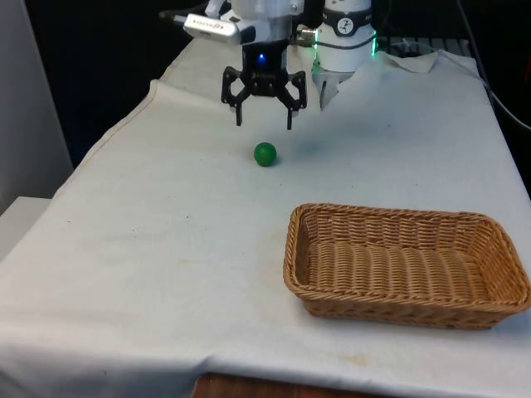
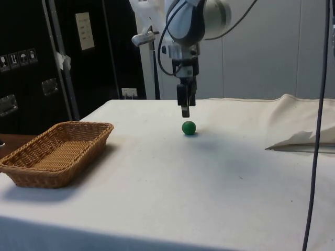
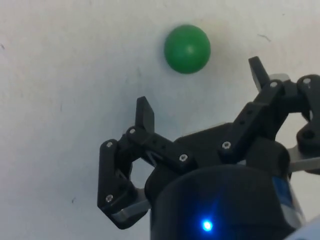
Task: Pick up the ball and place it into the basket.
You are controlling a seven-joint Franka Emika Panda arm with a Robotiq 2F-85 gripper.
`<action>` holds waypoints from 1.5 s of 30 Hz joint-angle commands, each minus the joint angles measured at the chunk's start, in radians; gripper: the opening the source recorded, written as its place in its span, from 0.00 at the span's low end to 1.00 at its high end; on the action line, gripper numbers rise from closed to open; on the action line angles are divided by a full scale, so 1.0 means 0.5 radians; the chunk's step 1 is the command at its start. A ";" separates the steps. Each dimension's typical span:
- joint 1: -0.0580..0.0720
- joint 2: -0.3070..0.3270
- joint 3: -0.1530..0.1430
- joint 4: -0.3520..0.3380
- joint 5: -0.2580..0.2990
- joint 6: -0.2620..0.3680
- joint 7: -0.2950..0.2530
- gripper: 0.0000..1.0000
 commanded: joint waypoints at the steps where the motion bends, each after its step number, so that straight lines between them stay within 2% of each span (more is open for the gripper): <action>1: -0.012 -0.006 0.030 -0.016 0.050 0.044 -0.034 1.00; 2: 0.000 0.010 0.006 0.000 0.014 0.012 -0.008 1.00; 3: -0.014 0.004 0.036 -0.016 0.062 0.060 -0.042 1.00; 8: -0.022 0.062 0.068 -0.022 0.136 0.144 -0.090 1.00; 9: 0.000 0.082 0.036 -0.010 0.094 0.114 -0.056 1.00; 10: -0.022 0.072 0.072 -0.022 0.144 0.156 -0.096 1.00; 17: -0.032 0.156 0.118 -0.022 0.260 0.252 -0.166 1.00; 18: -0.002 0.172 0.070 -0.014 0.208 0.216 -0.124 1.00; 19: -0.032 0.166 0.124 -0.022 0.278 0.262 -0.176 1.00; 26: -0.044 0.268 0.182 -0.010 0.426 0.342 -0.254 1.00; 27: -0.006 0.286 0.130 -0.010 0.380 0.314 -0.214 1.00; 28: -0.040 0.274 0.178 -0.008 0.434 0.344 -0.258 1.00; 35: -0.018 0.296 0.154 -0.002 0.430 0.346 -0.246 1.00; 36: -0.006 0.310 0.138 0.002 0.416 0.338 -0.230 1.00; 37: -0.014 0.300 0.150 -0.002 0.426 0.344 -0.242 1.00; 39: -0.012 0.304 0.146 0.000 0.422 0.342 -0.240 1.00; 40: -0.012 0.304 0.146 0.000 0.422 0.342 -0.238 0.97; 41: -0.010 0.306 0.144 0.000 0.420 0.340 -0.236 0.91; 42: -0.010 0.306 0.142 0.002 0.418 0.340 -0.236 0.72; 45: -0.008 0.308 0.142 0.002 0.418 0.338 -0.234 0.42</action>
